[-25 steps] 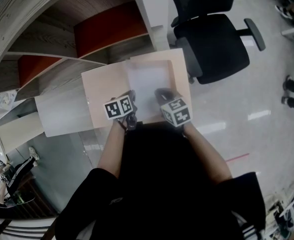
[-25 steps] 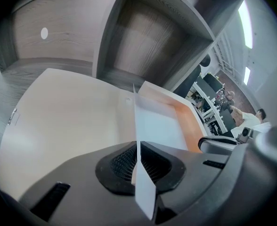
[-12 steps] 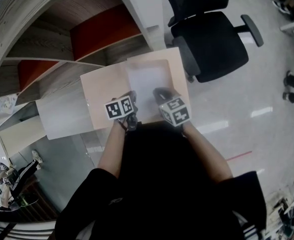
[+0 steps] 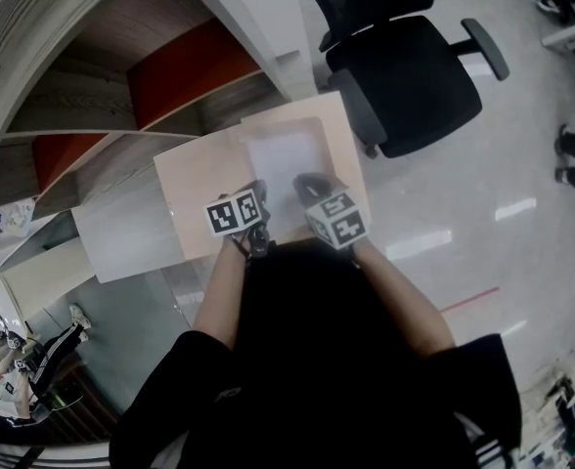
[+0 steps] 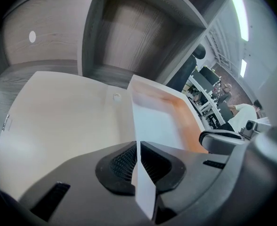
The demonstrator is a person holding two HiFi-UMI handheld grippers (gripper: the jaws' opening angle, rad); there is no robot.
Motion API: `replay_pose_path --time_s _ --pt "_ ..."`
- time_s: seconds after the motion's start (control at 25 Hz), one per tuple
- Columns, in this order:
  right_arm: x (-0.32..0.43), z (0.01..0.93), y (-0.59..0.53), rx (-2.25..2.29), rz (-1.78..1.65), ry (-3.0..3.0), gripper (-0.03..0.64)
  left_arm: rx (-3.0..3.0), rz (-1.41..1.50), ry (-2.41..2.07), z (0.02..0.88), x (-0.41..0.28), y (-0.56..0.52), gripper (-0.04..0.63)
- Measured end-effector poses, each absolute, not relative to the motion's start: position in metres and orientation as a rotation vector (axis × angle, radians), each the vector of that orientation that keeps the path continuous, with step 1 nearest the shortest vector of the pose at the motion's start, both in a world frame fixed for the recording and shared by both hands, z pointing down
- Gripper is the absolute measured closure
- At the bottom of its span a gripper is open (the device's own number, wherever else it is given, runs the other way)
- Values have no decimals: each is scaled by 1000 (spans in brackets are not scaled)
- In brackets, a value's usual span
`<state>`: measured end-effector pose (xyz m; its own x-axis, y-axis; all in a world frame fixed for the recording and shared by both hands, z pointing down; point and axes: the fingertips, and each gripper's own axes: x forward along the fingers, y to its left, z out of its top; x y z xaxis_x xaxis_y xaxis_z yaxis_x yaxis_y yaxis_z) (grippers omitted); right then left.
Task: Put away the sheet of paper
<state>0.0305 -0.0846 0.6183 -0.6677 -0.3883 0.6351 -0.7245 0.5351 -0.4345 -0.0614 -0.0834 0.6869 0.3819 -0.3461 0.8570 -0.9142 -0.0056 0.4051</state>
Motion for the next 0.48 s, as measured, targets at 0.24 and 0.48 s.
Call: replay_pose_path --time_s 0.24,0.48 --pt "31 616 -86 909 960 -2309 583 1571 667 -1144 690 -56 -84 531" --pt "32 618 -87 915 964 -2302 583 1581 668 -1133 689 -52 -86 531"
